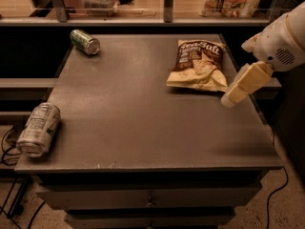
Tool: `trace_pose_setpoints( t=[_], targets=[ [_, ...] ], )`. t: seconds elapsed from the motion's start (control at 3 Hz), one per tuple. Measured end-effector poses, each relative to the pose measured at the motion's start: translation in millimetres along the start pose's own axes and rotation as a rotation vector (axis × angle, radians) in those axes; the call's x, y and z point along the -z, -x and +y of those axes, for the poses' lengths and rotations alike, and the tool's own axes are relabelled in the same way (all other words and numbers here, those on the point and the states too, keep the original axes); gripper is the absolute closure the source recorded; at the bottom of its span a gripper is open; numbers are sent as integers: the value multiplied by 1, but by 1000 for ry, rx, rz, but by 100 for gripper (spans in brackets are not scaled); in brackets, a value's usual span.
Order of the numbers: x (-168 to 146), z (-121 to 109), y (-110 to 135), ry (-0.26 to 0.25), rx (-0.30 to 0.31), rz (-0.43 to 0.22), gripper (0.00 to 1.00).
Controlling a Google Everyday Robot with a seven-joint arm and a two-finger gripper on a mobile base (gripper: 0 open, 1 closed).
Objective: Move brown chip bag near 7up can
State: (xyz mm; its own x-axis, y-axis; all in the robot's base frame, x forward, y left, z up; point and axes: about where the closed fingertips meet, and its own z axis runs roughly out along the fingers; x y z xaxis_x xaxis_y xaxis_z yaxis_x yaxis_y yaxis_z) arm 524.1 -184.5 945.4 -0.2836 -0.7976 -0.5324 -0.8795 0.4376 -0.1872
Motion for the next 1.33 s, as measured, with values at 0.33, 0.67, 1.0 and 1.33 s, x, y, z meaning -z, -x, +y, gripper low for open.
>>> trace_pose_setpoints(
  t=[0.33, 0.67, 1.0, 1.33],
  targets=[
    [-25, -10, 12, 6, -22, -49, 0],
    [-49, -24, 25, -2, -34, -97, 0],
    [-71, -36, 33, -7, -43, -125, 0],
    [-98, -54, 40, -26, -59, -160, 0]
  ],
)
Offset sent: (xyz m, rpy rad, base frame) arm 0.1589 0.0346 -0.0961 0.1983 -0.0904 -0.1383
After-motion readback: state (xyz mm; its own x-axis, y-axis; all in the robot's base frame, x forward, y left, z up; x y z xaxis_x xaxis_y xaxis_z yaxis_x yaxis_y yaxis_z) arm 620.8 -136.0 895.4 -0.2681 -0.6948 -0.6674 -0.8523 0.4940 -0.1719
